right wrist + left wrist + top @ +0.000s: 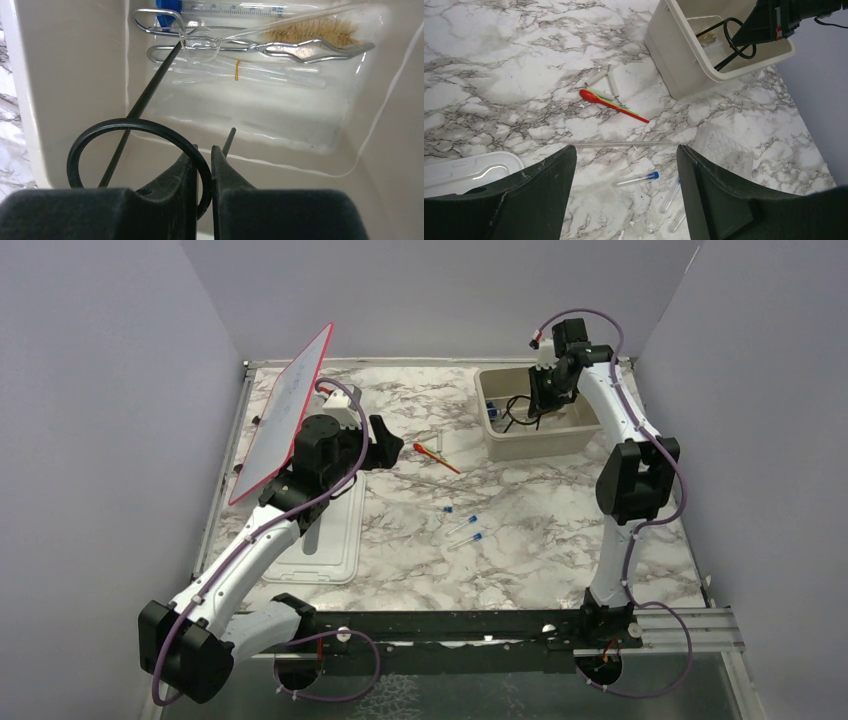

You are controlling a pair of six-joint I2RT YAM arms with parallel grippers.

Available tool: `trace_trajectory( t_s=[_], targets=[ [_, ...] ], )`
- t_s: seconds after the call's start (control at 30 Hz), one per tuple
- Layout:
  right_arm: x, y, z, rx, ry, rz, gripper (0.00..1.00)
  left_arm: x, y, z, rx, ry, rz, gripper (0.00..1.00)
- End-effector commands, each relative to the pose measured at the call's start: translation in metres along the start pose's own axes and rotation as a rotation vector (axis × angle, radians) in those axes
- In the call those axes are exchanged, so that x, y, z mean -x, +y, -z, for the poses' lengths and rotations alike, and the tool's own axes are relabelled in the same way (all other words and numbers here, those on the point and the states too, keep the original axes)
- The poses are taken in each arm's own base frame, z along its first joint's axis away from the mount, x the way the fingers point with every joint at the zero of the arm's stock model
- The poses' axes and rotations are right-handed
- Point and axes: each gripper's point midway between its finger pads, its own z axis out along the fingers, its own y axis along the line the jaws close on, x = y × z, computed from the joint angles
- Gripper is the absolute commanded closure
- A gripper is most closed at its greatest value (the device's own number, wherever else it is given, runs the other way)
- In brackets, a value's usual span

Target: Organize the chemistry lab equipment

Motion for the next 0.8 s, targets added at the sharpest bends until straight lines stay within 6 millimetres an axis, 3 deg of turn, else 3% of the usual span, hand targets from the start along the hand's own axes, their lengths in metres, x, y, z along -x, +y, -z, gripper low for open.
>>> trace_trajectory(
  t_s=[0.0,0.23,0.37,0.5,0.77],
  targets=[
    [-0.01,0.013,-0.009,0.082,0.045,0.01,0.99,0.004,-0.003,-0.003,-0.019,-0.019,0.002,0.24],
    [-0.009,0.007,-0.02,0.046,0.058,-0.012,0.88,0.002,-0.001,-0.003,-0.01,-0.015,-0.001,0.24],
    [0.006,-0.012,-0.017,-0.083,0.017,-0.039,0.89,0.002,0.0,-0.004,-0.004,-0.015,0.0,0.24],
    [0.016,-0.018,-0.01,-0.153,-0.041,-0.043,0.91,0.001,0.001,-0.005,-0.001,-0.013,-0.002,0.24],
    [0.018,-0.001,-0.003,-0.125,-0.075,-0.022,0.91,-0.003,0.004,-0.008,0.007,-0.003,-0.002,0.24]
  ],
)
